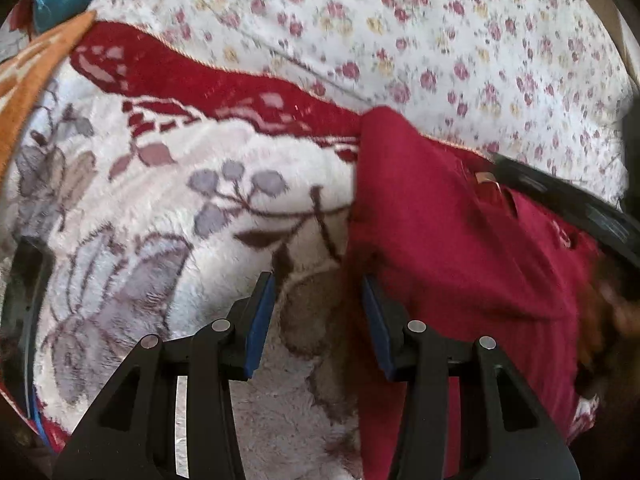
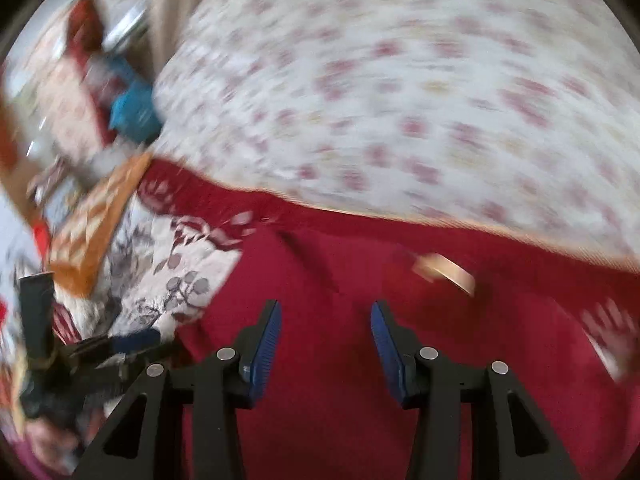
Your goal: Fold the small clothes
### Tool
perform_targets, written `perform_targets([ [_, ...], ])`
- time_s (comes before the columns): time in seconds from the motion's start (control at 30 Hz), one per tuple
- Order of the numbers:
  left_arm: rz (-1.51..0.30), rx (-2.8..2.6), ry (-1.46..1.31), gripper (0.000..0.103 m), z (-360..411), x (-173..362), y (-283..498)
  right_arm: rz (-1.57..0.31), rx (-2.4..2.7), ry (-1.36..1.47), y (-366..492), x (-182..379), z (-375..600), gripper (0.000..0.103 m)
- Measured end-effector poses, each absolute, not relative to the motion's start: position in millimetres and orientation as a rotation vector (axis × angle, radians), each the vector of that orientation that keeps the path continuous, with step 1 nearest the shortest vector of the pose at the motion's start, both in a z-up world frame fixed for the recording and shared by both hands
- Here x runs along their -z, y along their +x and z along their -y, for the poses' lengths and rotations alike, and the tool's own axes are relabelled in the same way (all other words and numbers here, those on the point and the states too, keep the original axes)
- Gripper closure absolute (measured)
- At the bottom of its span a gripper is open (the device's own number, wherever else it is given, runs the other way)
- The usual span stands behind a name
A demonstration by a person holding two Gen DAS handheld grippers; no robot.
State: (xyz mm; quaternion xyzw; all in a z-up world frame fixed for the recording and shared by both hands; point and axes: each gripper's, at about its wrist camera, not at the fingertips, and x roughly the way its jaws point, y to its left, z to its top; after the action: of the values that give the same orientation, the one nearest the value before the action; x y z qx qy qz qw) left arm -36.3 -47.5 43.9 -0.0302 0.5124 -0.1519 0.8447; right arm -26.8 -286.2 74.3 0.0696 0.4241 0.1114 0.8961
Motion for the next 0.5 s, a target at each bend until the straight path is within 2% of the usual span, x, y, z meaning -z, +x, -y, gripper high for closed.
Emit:
perform_targets([
  [0.17,-1.120,0.325,-0.032,0.059,50.3,-33.6,-28.1,-1.003,-0.347,0.012,46.5,-28.0,231.8,0.056],
  [0.2,-1.123,0.328,-0.030,0.059,49.3,-33.2,-27.2,-1.021,-0.358,0.004,54.8,-20.4,227.9,0.063],
  [0.23,-1.127,0.334,-0.035,0.059,47.6,-33.7,-25.4,-1.028,-0.367,0.008,63.1,-15.0,225.5,0.085],
  [0.27,-1.131,0.337,-0.041,0.059,46.1,-34.2,-23.8,-1.023,-0.371,0.020,68.7,-13.3,222.9,0.090],
  [0.33,-1.143,0.347,-0.059,0.059,41.7,-33.8,-19.5,-1.004,-0.392,0.034,70.1,-15.4,217.2,0.095],
  [0.5,-1.151,0.365,-0.078,0.059,36.8,-34.1,-17.2,-1.008,-0.414,0.067,95.5,-0.5,196.3,0.096],
])
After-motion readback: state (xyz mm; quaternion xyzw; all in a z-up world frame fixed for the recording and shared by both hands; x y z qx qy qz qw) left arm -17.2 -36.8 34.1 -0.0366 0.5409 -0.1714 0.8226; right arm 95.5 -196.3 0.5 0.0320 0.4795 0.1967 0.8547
